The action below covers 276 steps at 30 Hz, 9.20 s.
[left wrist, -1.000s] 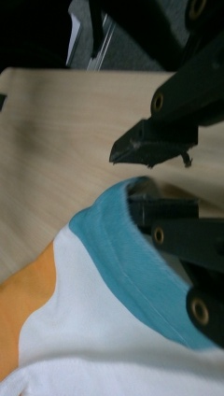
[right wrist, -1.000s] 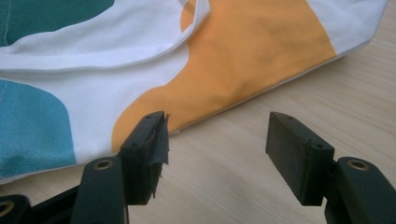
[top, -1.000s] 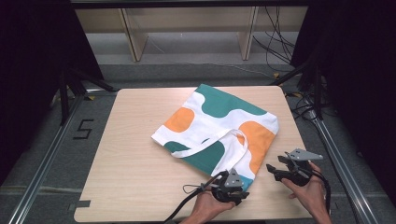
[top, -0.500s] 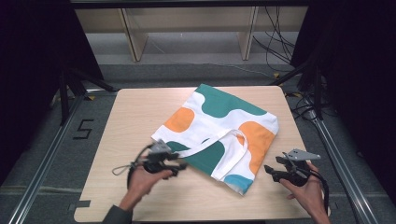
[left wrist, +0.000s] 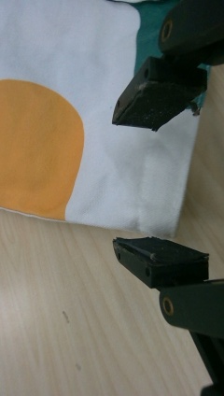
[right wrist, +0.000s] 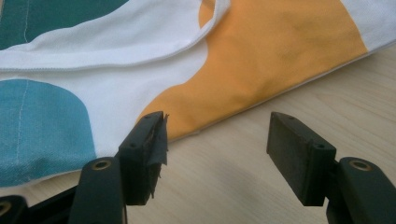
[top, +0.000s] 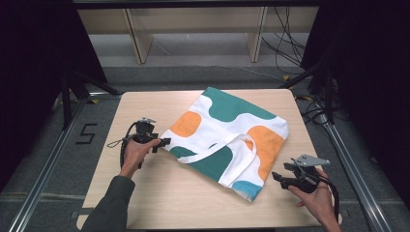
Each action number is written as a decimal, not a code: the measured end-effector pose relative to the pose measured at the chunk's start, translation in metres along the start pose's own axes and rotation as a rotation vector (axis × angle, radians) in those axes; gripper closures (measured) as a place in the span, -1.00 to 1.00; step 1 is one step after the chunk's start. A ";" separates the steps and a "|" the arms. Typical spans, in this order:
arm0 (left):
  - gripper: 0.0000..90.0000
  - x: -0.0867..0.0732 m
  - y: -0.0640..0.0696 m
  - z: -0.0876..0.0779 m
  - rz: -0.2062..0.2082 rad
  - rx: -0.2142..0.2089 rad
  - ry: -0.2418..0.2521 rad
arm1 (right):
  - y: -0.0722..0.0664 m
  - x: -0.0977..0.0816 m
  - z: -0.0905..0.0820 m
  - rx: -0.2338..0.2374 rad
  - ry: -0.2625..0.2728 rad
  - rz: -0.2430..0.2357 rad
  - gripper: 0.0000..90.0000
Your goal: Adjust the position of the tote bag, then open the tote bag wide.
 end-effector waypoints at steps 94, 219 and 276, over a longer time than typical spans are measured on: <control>-0.19 -0.162 0.116 -0.061 0.498 0.039 -0.004 | -0.044 0.030 -0.025 0.009 0.090 -0.272 0.94; 0.85 0.036 0.074 -0.142 0.361 -0.204 0.307 | 0.001 0.222 -0.071 -0.002 0.119 -0.315 0.96; 0.81 -0.086 0.146 -0.022 0.394 -0.186 -0.080 | -0.015 0.126 0.013 0.065 -0.094 -0.341 0.70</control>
Point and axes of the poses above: each handheld gripper's, and its own axes: z roughly forward along the jaws, x roughly out of its top, y roughly to its right, the point moved 5 cm from there along z, roughly forward along the jaws, and after that the axes turned 11 degrees about -y, right-handed, at the moved point
